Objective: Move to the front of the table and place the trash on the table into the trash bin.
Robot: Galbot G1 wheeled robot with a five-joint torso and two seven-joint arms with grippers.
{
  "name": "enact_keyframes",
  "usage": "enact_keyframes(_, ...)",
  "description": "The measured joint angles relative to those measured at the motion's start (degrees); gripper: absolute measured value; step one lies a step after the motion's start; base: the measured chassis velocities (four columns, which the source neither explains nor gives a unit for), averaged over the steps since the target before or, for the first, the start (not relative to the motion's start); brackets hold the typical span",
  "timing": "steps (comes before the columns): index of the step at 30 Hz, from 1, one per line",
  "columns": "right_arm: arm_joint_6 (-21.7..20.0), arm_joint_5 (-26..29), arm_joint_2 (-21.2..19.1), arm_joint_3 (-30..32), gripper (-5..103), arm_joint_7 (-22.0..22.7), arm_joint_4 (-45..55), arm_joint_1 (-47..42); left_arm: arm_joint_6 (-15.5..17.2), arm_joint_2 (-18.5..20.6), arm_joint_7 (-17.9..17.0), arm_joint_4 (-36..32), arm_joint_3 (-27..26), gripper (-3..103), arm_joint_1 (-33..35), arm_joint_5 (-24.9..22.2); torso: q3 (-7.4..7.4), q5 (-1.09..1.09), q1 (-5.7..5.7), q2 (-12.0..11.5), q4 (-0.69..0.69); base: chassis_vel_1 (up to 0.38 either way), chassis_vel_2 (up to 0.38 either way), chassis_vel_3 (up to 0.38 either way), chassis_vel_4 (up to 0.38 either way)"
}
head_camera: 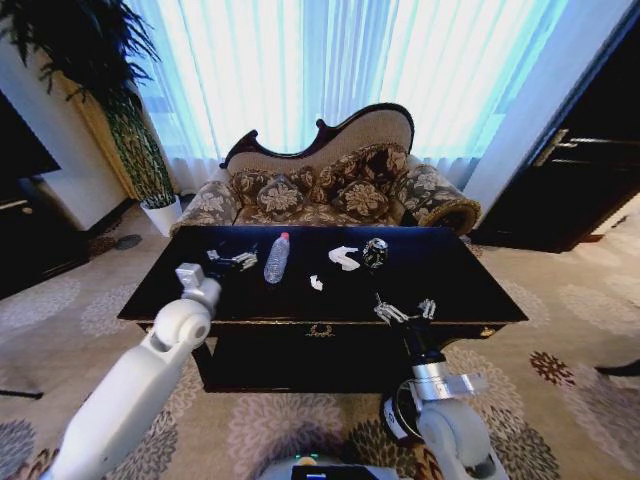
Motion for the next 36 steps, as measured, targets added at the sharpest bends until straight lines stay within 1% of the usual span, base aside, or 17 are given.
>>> enact_keyframes(1,0.0,-0.26,0.08,-0.11,100,-0.08,0.02,0.0,-0.17,-0.22,0.29,0.23,1.1,100,-0.14,0.23,0.0,0.01,0.0,0.0,0.0,0.0,0.0,0.0,0.0)
enact_keyframes(7,0.0,-0.94,0.62,-0.5,100,-0.29,0.09,0.07,-0.37,-0.74,0.63,0.21,2.84,100,0.37,2.2,0.0,0.0,0.0,0.0,0.01,0.0,0.0,0.0,0.0)
enact_keyframes(10,0.16,-1.69,1.16,-0.85,100,-0.48,0.0,-0.14,-0.8,-0.65,2.02,0.05,4.4,100,1.13,4.77,0.0,0.0,-0.01,0.0,0.01,0.0,0.0,0.0,0.0)
enact_keyframes(11,0.16,-1.69,1.16,-0.85,100,-0.48,0.0,-0.14,-0.8,-0.65,2.02,0.05,4.4,100,1.13,4.77,0.0,0.0,-0.01,0.0,0.01,0.0,0.0,0.0,0.0)
enact_keyframes(14,0.35,-1.84,1.25,-0.89,100,-0.55,-0.12,-0.15,-1.28,-0.8,2.58,1.06,5.64,100,0.84,6.25,0.0,0.0,-0.01,0.0,0.01,0.0,0.0,0.0,0.0)
enact_keyframes(15,0.61,-1.85,1.25,-0.88,100,-0.61,-0.26,-0.18,-1.76,-1.4,3.03,2.17,6.52,100,0.1,7.3,-0.01,0.01,-0.01,0.0,0.01,0.0,0.0,0.0,0.0)
enact_keyframes(21,1.38,-1.74,1.17,-0.8,100,-1.1,-0.78,-0.54,-3.14,-3.44,4.64,5.43,8.22,100,-1.81,9.91,0.0,0.0,-0.01,0.0,0.0,0.0,0.0,0.0,0.0)
enact_keyframes(24,1.45,-1.57,1.11,-0.88,100,-1.21,-1.04,-0.48,-3.32,-4.58,4.93,6.46,8.82,100,-2.51,10.24,0.0,0.0,-0.01,0.0,-0.01,0.0,0.0,0.0,0.0)
enact_keyframes(27,1.45,-1.56,1.03,-1.02,100,-1.24,-1.32,-0.1,-3.32,-4.79,5.07,6.29,8.94,100,-2.04,10.33,0.0,0.01,-0.01,0.0,0.0,0.0,0.0,0.0,0.0)
enact_keyframes(28,1.44,-1.57,1.0,-1.16,100,-1.25,-1.46,0.13,-3.32,-4.89,5.21,5.99,8.92,102,-1.35,10.5,0.0,0.0,-0.01,0.0,0.01,0.0,0.0,0.0,0.0)
enact_keyframes(29,1.42,-1.57,0.98,-1.23,100,-1.26,-1.56,0.28,-3.32,-4.95,5.3,5.84,8.86,100,-0.92,10.61,0.0,0.0,-0.01,0.0,0.0,0.0,0.0,0.0,0.0)
enact_keyframes(32,1.37,-1.63,0.94,-1.48,100,-1.29,-1.89,0.63,-3.34,-5.1,5.47,5.71,8.6,98,-0.03,11.04,0.0,0.0,-0.01,0.0,0.01,0.0,0.0,0.0,0.0)
enact_keyframes(33,1.36,-1.68,0.93,-1.56,100,-1.31,-2.0,0.73,-3.35,-5.14,5.52,5.7,8.54,96,0.17,11.16,0.0,0.0,-0.01,0.0,0.01,0.0,0.0,0.0,0.0)
enact_keyframes(35,1.28,-1.84,0.92,-1.87,100,-1.38,-2.25,1.14,-3.52,-5.34,5.8,5.56,8.24,85,0.82,11.43,0.0,0.0,-0.01,0.0,0.01,0.0,0.0,0.0,0.0)
enact_keyframes(36,1.28,-1.84,0.92,-1.87,100,-1.38,-2.25,1.14,-3.52,-5.34,5.8,5.56,8.24,85,0.82,11.43,0.0,0.0,-0.01,0.0,0.01,0.0,0.0,0.0,0.0)
